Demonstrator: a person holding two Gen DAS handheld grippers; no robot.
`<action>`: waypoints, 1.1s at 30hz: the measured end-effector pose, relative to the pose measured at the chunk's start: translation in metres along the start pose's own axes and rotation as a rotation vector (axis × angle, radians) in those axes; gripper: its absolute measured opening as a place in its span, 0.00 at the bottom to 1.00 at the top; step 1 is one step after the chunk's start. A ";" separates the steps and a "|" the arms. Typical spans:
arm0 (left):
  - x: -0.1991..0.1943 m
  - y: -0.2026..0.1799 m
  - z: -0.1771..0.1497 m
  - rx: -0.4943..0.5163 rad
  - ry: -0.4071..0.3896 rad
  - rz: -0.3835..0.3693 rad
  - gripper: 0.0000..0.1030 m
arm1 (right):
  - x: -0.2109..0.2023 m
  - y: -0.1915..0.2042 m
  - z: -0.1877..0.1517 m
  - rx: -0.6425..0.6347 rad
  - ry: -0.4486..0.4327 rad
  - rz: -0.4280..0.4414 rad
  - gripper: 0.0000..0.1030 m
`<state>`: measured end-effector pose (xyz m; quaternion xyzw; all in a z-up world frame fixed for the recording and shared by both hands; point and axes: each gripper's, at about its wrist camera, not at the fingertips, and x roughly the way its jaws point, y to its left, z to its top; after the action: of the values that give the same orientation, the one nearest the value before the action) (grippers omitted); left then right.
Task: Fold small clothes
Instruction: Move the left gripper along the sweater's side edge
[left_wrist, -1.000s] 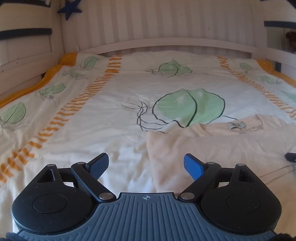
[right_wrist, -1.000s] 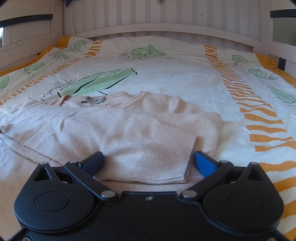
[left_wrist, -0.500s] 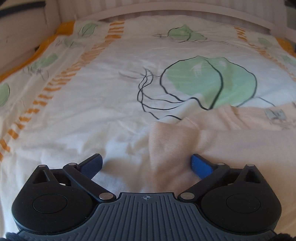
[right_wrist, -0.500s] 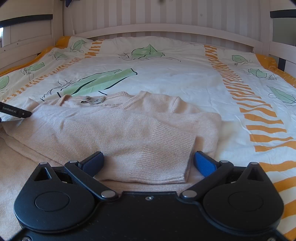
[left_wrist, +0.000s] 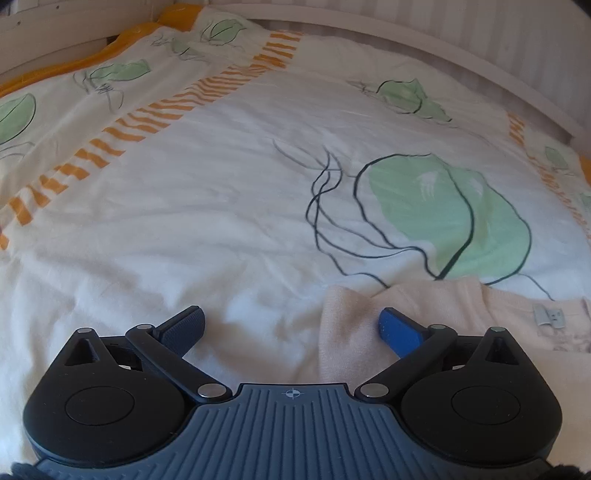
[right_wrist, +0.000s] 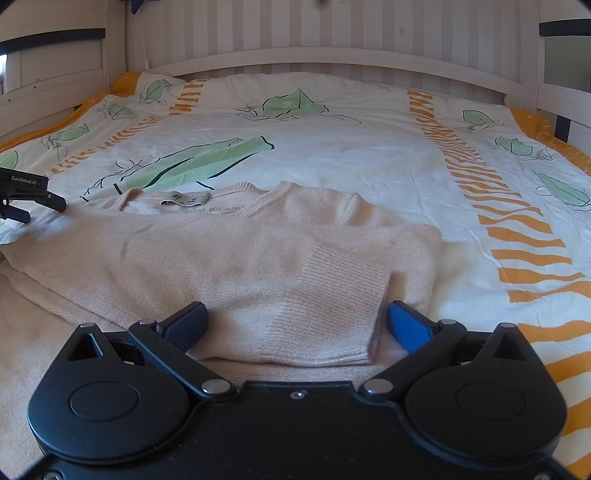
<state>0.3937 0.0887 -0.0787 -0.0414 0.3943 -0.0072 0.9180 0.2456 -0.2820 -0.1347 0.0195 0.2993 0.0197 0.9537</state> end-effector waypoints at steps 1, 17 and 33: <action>0.003 -0.003 -0.003 0.028 0.022 0.013 0.99 | 0.000 0.000 0.000 0.000 0.000 0.000 1.00; -0.007 -0.002 -0.011 0.098 0.043 0.011 0.98 | 0.000 0.000 0.000 -0.001 0.000 0.000 1.00; -0.011 -0.013 -0.005 0.286 0.020 -0.247 0.54 | 0.000 0.000 0.000 -0.001 0.000 -0.001 1.00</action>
<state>0.3825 0.0761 -0.0735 0.0415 0.3903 -0.1765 0.9027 0.2458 -0.2820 -0.1347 0.0188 0.2995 0.0196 0.9537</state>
